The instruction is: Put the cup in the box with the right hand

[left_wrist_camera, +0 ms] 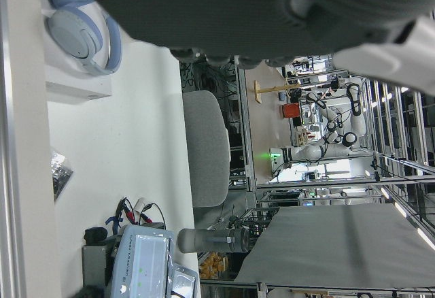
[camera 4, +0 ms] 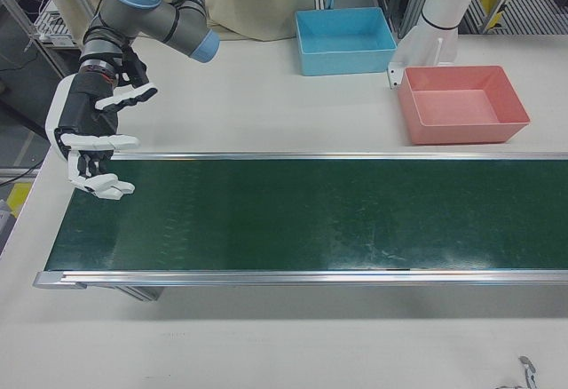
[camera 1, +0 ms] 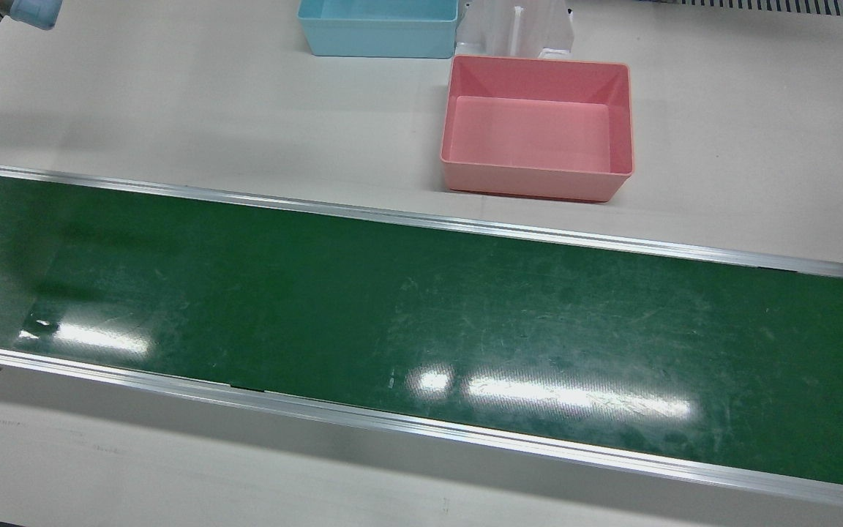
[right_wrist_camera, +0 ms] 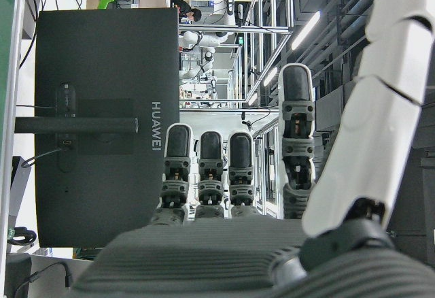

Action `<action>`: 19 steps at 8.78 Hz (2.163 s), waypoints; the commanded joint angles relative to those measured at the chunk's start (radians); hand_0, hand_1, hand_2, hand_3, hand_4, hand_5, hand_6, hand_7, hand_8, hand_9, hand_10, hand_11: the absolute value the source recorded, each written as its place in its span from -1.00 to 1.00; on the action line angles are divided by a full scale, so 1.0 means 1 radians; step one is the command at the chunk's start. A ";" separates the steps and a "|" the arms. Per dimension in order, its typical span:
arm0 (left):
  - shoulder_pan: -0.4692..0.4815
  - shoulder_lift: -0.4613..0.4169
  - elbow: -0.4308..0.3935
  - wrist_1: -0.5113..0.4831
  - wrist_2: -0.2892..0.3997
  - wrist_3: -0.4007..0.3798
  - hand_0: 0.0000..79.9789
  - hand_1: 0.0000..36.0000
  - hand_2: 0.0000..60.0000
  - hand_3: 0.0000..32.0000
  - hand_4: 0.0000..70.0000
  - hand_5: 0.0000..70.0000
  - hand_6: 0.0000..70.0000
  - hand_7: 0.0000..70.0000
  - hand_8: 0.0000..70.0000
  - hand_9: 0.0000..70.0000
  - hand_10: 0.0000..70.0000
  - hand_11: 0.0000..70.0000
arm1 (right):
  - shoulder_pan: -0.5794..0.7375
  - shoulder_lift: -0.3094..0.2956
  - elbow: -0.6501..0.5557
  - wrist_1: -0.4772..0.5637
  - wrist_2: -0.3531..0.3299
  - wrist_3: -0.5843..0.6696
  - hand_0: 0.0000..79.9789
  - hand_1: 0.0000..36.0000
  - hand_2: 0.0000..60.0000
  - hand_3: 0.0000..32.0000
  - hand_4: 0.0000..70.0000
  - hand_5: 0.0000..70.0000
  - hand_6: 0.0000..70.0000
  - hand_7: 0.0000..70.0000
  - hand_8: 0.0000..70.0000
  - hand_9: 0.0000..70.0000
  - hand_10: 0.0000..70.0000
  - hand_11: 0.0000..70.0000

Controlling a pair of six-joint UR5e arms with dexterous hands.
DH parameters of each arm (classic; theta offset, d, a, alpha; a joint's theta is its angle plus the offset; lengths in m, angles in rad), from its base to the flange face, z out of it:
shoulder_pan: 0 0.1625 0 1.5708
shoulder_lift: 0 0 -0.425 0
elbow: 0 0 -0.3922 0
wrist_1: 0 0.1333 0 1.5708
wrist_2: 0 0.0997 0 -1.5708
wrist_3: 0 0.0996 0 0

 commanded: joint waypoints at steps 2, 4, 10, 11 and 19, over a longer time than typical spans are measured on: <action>-0.001 0.000 0.000 0.000 0.000 0.000 -1.00 -1.00 -1.00 -1.00 -1.00 -1.00 -1.00 -1.00 -1.00 -1.00 -1.00 -1.00 | 0.000 0.000 0.000 0.000 0.000 0.001 0.28 -0.34 -0.98 -1.00 0.70 -0.85 -0.61 0.44 -0.47 -0.14 -0.38 -0.09; -0.001 0.000 0.000 0.000 0.000 0.000 -1.00 -1.00 -1.00 -1.00 -1.00 -1.00 -1.00 -1.00 -1.00 -1.00 -1.00 -1.00 | 0.000 0.000 0.000 -0.001 0.000 0.001 0.31 -0.25 -0.92 -1.00 0.71 -0.83 -0.61 0.45 -0.46 -0.13 -0.37 -0.07; -0.001 0.000 0.000 0.000 0.000 0.000 -1.00 -1.00 -1.00 -1.00 -1.00 -1.00 -1.00 -1.00 -1.00 -1.00 -1.00 -1.00 | 0.000 0.000 0.000 0.000 0.000 -0.001 0.25 -0.43 -1.00 -1.00 0.73 -0.86 -0.61 0.47 -0.47 -0.13 -0.37 -0.09; -0.001 0.000 0.000 0.000 0.000 0.000 -1.00 -1.00 -1.00 -1.00 -1.00 -1.00 -1.00 -1.00 -1.00 -1.00 -1.00 -1.00 | 0.000 0.000 0.000 0.000 0.000 -0.001 0.24 -0.48 -1.00 -1.00 0.75 -0.86 -0.61 0.49 -0.47 -0.12 -0.36 -0.08; 0.001 0.000 0.000 0.000 0.000 0.000 -1.00 -1.00 -1.00 -1.00 -1.00 -1.00 -1.00 -1.00 -1.00 -1.00 -1.00 -1.00 | 0.000 0.000 0.000 0.000 0.000 -0.001 0.26 -0.41 -1.00 -1.00 0.77 -0.85 -0.59 0.53 -0.45 -0.09 -0.34 -0.05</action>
